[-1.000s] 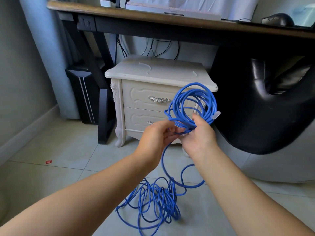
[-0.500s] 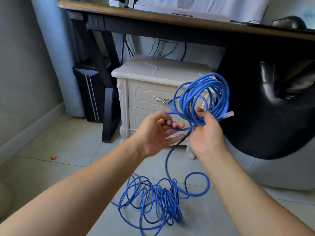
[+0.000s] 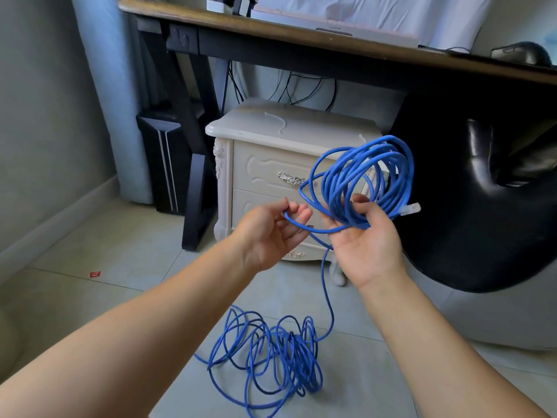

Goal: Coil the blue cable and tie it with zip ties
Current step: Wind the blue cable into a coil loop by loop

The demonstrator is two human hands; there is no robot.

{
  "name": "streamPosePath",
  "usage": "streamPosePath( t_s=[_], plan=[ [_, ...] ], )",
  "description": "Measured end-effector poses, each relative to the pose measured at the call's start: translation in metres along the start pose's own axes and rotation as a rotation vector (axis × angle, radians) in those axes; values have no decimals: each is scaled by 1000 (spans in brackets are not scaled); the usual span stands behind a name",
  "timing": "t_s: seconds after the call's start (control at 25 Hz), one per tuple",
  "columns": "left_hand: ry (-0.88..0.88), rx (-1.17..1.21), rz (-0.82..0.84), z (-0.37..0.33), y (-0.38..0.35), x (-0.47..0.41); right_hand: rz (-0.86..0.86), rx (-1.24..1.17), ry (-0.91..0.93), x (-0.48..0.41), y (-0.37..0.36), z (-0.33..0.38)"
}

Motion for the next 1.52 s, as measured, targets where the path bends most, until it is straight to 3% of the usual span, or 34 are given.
streamPosePath(
  t_s=[0.16, 0.32, 0.48, 0.68, 0.84, 0.88, 1.04, 1.16, 1.32, 1.52],
  plan=[
    [-114, 88, 52, -19, -7, 7, 12, 118, -199, 0, 5, -24],
    [-144, -274, 135, -24, -9, 16, -89, 423, -262, -4, 18, -32],
    [-256, -715, 165, -29, -14, 23, -195, 773, -149, -7, 29, -28],
    [-315, -715, 161, -26, -11, 17, -243, 1090, -66, -4, 33, -19],
    [-338, -678, 194, -29, -12, 17, -295, 1488, 289, -4, 20, 3],
    [-339, -649, 202, -31, -12, 16, -253, 1455, 277, -6, 19, 3],
    [-332, -566, 304, -34, -12, 16, 21, 1003, -64, -14, 22, -22],
    [-300, -583, 334, -33, -10, 16, -39, 894, -98, -15, 25, -24],
    [-240, -773, 356, -30, -9, 18, -142, 1063, 11, -20, 30, -17],
    [-294, -1017, 352, -36, -11, 23, 32, 1637, 79, -14, 12, -17]
  ],
)
Point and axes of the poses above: each hand's wrist, its own x-axis away from the middle knuckle, its own y-axis out of the back of the hand, z = x × y, the point moved 8 cm from there along -x, towards the middle knuckle, and after that the axes turned 3 degrees about -y, right-handed, at the moved point
